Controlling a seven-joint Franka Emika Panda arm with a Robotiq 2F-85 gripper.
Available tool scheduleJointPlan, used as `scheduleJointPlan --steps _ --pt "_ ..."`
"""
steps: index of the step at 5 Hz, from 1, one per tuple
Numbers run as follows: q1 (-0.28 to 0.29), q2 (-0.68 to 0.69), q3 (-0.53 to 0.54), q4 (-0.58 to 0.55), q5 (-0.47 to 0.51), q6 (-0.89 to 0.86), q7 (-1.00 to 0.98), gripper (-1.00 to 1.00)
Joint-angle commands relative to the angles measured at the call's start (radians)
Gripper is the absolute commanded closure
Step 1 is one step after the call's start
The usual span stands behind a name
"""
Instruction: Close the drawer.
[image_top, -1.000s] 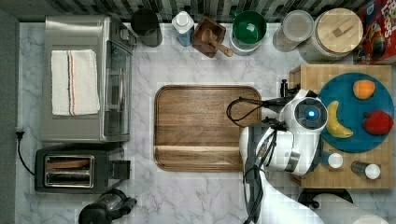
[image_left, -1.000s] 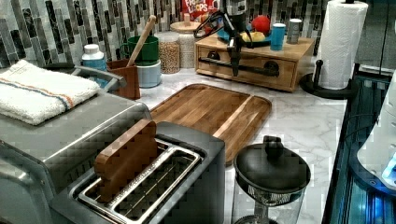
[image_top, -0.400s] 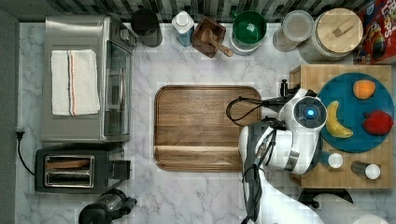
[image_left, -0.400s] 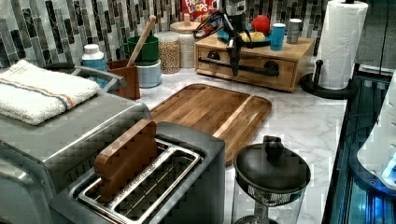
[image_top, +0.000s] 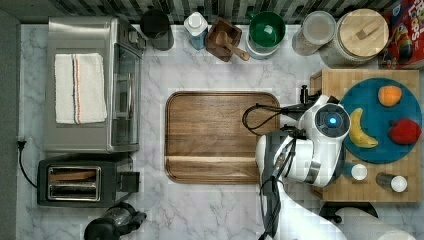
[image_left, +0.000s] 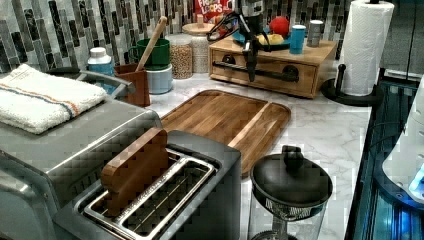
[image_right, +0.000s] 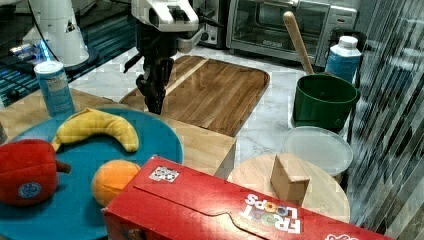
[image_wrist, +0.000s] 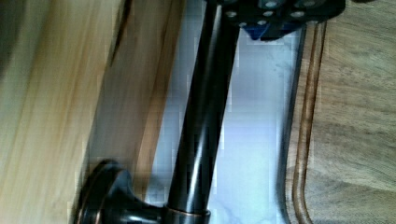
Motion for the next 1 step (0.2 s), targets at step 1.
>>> scheduleJointPlan --steps 1 --pt "-0.093 -0.003 -0.105 0.154 -0.026 0.046 -0.018 1.0"
